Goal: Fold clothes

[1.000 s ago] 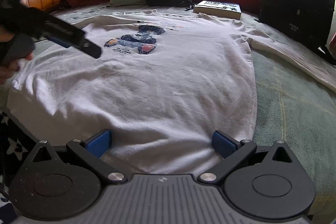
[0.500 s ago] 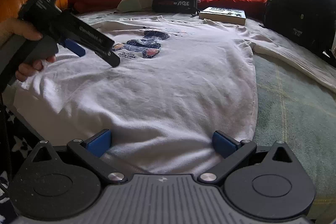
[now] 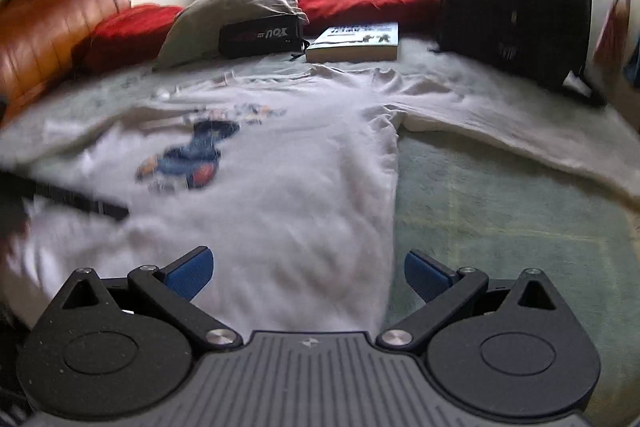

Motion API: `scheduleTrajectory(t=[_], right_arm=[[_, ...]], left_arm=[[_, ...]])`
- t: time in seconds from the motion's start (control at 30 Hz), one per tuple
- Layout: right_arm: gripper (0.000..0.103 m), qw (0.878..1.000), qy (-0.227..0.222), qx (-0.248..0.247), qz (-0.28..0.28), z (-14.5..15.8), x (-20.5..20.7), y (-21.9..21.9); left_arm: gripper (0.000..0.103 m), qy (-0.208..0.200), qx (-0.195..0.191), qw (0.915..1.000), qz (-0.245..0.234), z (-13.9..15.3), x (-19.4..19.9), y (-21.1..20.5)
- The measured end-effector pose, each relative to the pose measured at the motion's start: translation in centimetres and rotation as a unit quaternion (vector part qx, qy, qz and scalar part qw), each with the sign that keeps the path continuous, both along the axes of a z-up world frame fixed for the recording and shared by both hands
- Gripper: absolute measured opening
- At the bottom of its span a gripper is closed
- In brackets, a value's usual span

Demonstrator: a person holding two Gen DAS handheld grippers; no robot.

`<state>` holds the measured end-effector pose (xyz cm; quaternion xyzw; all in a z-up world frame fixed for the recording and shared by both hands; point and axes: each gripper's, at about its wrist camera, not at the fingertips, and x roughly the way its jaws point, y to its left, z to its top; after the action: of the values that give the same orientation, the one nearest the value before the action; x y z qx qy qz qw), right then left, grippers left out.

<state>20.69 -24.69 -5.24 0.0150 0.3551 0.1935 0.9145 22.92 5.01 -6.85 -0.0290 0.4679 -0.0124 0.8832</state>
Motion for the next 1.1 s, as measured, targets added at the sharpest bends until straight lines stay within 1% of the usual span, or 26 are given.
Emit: scheduleTrajectory(t=[0.07, 0.17, 0.23, 0.33, 0.4, 0.47, 0.57, 0.63, 0.7, 0.77, 0.9, 1.0, 1.1], right_arm=[[0.103, 0.999, 0.016, 0.03, 0.006, 0.8, 1.8, 0.2], [0.103, 0.998, 0.031, 0.054, 0.022, 2.0, 4.6, 1.6], [0.103, 0.997, 0.037, 0.055, 0.044, 2.8, 6.7, 3.3], [0.103, 0.995, 0.038, 0.042, 0.077, 3.5, 9.7, 6.1], [0.103, 0.995, 0.03, 0.028, 0.096, 3.5, 11.5, 8.3], [0.103, 0.994, 0.03, 0.02, 0.102, 2.8, 12.8, 9.8], [0.103, 0.992, 0.035, 0.036, 0.112, 0.9, 13.9, 10.8], [0.103, 0.99, 0.047, 0.051, 0.121, -0.4, 14.1, 10.7], [0.103, 0.988, 0.065, 0.049, 0.131, -1.2, 14.5, 10.8], [0.103, 0.989, 0.064, 0.054, 0.124, -1.3, 14.7, 10.3], [0.103, 0.988, 0.069, 0.082, 0.111, -1.4, 15.2, 9.1], [0.103, 0.988, 0.069, 0.092, 0.101, -1.4, 15.5, 8.5], [0.103, 0.988, 0.069, 0.092, 0.101, -1.5, 15.5, 8.6]], left_arm=[[0.102, -0.003, -0.003, 1.0, -0.003, 0.9, 0.5, 0.3], [0.102, -0.022, -0.01, 0.9997, 0.003, 2.7, 1.9, 1.4], [0.102, -0.028, -0.023, 0.9993, 0.012, 3.8, 3.3, 2.4], [0.102, -0.04, -0.041, 0.998, 0.028, 5.5, 5.8, 4.0], [0.102, -0.05, -0.053, 0.9967, 0.037, 6.5, 7.7, 5.2], [0.102, -0.055, -0.067, 0.9952, 0.046, 7.0, 10.1, 6.2], [0.102, -0.055, -0.096, 0.9924, 0.054, 7.3, 13.9, 7.6], [0.102, -0.041, -0.125, 0.9895, 0.06, 6.7, 16.3, 8.4], [0.102, -0.014, -0.156, 0.9851, 0.071, 5.1, 18.6, 9.1], [0.102, 0.013, -0.185, 0.9793, 0.08, 3.5, 20.8, 9.6], [0.102, 0.041, -0.202, 0.9755, 0.076, 0.3, 23.2, 9.1], [0.102, 0.024, -0.181, 0.9794, 0.087, -1.2, 24.6, 9.4], [0.102, -0.008, -0.182, 0.9788, 0.095, -1.8, 26.2, 10.4]])
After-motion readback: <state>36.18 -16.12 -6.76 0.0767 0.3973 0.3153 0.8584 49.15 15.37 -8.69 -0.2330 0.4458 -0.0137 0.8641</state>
